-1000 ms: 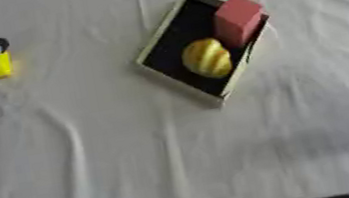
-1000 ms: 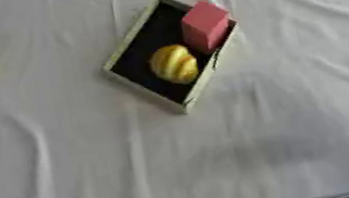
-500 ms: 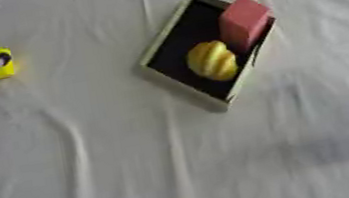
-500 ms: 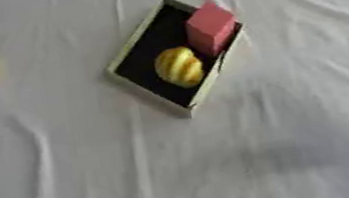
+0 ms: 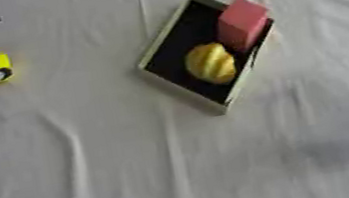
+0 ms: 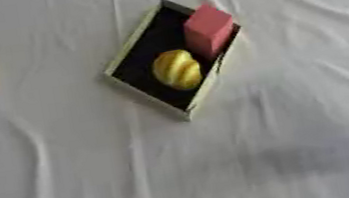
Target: Pick up objects on the table and place them in the box.
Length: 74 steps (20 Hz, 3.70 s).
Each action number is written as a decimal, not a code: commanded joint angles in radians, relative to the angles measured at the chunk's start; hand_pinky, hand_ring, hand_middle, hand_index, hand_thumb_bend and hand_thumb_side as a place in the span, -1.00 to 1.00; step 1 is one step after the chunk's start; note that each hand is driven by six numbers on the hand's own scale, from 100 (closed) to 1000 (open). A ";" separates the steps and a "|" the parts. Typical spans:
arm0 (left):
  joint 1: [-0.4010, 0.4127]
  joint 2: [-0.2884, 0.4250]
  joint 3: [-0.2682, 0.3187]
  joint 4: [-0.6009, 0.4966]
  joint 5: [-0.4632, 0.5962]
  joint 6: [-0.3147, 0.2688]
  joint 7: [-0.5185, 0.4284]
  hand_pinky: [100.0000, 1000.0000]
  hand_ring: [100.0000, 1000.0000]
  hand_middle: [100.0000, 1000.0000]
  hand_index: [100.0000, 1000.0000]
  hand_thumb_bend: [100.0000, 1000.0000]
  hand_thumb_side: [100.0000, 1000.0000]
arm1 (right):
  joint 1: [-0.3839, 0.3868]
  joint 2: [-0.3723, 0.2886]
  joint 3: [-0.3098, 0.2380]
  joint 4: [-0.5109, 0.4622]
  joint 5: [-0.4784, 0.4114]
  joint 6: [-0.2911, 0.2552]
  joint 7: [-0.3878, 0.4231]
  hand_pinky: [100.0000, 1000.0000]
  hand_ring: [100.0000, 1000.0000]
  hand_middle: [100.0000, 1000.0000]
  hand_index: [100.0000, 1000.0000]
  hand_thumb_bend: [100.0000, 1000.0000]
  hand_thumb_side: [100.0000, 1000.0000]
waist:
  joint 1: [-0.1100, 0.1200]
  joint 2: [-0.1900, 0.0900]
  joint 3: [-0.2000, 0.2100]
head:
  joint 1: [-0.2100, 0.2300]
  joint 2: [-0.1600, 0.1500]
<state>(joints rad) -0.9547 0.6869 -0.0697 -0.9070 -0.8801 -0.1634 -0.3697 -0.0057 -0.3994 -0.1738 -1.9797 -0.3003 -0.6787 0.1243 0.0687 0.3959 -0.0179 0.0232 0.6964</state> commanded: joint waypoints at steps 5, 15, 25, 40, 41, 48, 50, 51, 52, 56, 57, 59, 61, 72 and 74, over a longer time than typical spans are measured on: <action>-0.025 0.060 0.022 0.011 -0.055 0.012 -0.024 0.89 0.84 0.68 0.90 0.14 -1.00 | -0.009 -0.005 0.000 -0.020 0.009 0.012 0.000 1.00 0.70 0.21 0.50 -1.00 -0.18 | 0.001 -0.013 -0.004 | 0.004 -0.015; -0.023 0.057 0.023 0.035 -0.086 0.020 -0.046 0.82 0.78 0.58 0.83 0.07 -1.00 | -0.014 -0.001 0.000 -0.020 0.007 0.019 -0.003 1.00 0.70 0.20 0.50 -1.00 -0.18 | 0.001 -0.010 -0.007 | 0.005 -0.016; -0.023 0.060 0.014 0.024 -0.155 0.066 -0.054 0.52 0.40 0.06 0.45 -0.04 -1.00 | -0.016 0.002 0.001 -0.020 -0.001 0.035 -0.001 1.00 0.69 0.19 0.50 -1.00 -0.18 | 0.006 -0.013 -0.009 | 0.003 -0.015; -0.009 0.062 -0.001 -0.055 -0.146 0.061 -0.018 0.09 -0.02 -0.29 -0.01 -0.49 -0.98 | -0.011 0.000 -0.001 -0.020 -0.023 0.054 0.010 1.00 0.69 0.19 0.50 -1.00 -0.18 | 0.010 -0.030 -0.010 | -0.005 -0.003; -0.005 0.065 -0.005 -0.083 -0.133 0.056 -0.017 0.09 -0.02 -0.29 -0.01 -0.49 -0.98 | -0.010 -0.001 -0.002 -0.020 -0.024 0.053 0.010 1.00 0.69 0.19 0.50 -1.00 -0.18 | 0.010 -0.031 -0.010 | -0.006 -0.001; -0.003 0.068 -0.073 -0.386 -0.041 0.004 -0.043 0.07 -0.03 -0.28 -0.02 -0.55 -1.00 | -0.001 -0.012 -0.005 -0.020 -0.031 0.037 0.005 1.00 0.69 0.18 0.50 -1.00 -0.18 | 0.009 -0.040 -0.006 | -0.018 0.009; -0.019 0.035 -0.108 -0.484 -0.010 -0.017 -0.054 0.06 -0.04 -0.28 -0.02 -0.63 -1.00 | 0.001 -0.016 -0.004 -0.020 -0.034 0.033 0.004 1.00 0.69 0.18 0.50 -1.00 -0.18 | 0.007 -0.044 -0.005 | -0.024 0.010; -0.030 0.010 -0.125 -0.527 0.006 -0.025 -0.060 0.06 -0.04 -0.28 -0.02 -0.63 -1.00 | 0.002 -0.018 -0.003 -0.020 -0.037 0.031 0.004 1.00 0.69 0.18 0.50 -1.00 -0.18 | 0.005 -0.046 -0.004 | -0.027 0.012; -0.041 -0.018 -0.143 -0.562 0.022 -0.035 -0.067 0.06 -0.04 -0.28 -0.01 -0.69 -1.00 | 0.002 -0.020 -0.002 -0.020 -0.040 0.030 0.004 1.00 0.69 0.18 0.50 -1.00 -0.18 | 0.004 -0.048 -0.005 | -0.029 0.013; -0.085 -0.153 -0.211 -0.633 0.058 -0.056 -0.118 0.04 -0.04 -0.27 0.00 -0.81 -1.00 | 0.004 -0.025 -0.001 -0.020 -0.054 0.026 0.006 1.00 0.68 0.18 0.51 -1.00 -0.18 | -0.001 -0.057 -0.006 | -0.037 0.014; -0.091 -0.186 -0.225 -0.637 0.061 -0.059 -0.130 0.04 -0.04 -0.27 0.00 -0.83 -1.00 | 0.004 -0.026 -0.001 -0.020 -0.057 0.025 0.006 1.00 0.68 0.18 0.51 -1.00 -0.18 | -0.001 -0.058 -0.006 | -0.039 0.014; -0.096 -0.243 -0.250 -0.636 0.059 -0.063 -0.148 0.03 -0.04 -0.27 0.00 -0.84 -1.00 | 0.004 -0.026 -0.002 -0.020 -0.062 0.026 0.006 1.00 0.68 0.18 0.51 -1.00 -0.18 | -0.001 -0.059 -0.008 | -0.041 0.013; -0.092 -0.296 -0.269 -0.631 0.052 -0.066 -0.161 0.02 -0.05 -0.26 0.01 -0.87 -1.00 | 0.003 -0.026 -0.003 -0.020 -0.066 0.028 0.008 1.00 0.68 0.18 0.50 -1.00 -0.18 | -0.001 -0.060 -0.009 | -0.042 0.013; -0.053 -0.497 -0.284 -0.448 -0.116 -0.043 -0.131 0.00 -0.05 -0.25 0.02 -0.88 -1.00 | -0.009 -0.021 -0.001 -0.020 -0.081 0.045 0.018 1.00 0.69 0.18 0.50 -1.00 -0.18 | 0.000 -0.058 -0.017 | -0.032 0.013; -0.049 -0.515 -0.278 -0.406 -0.153 -0.043 -0.109 0.01 -0.04 -0.25 0.02 -0.88 -1.00 | -0.010 -0.018 -0.001 -0.020 -0.081 0.047 0.020 1.00 0.69 0.18 0.50 -1.00 -0.18 | 0.000 -0.057 -0.019 | -0.030 0.012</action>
<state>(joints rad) -0.9913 0.1775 -0.3591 -1.3250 -1.0090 -0.2067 -0.4933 -0.0095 -0.4007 -0.1714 -1.9797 -0.3734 -0.6361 0.1448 0.0730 0.3604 -0.0354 -0.0102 0.7116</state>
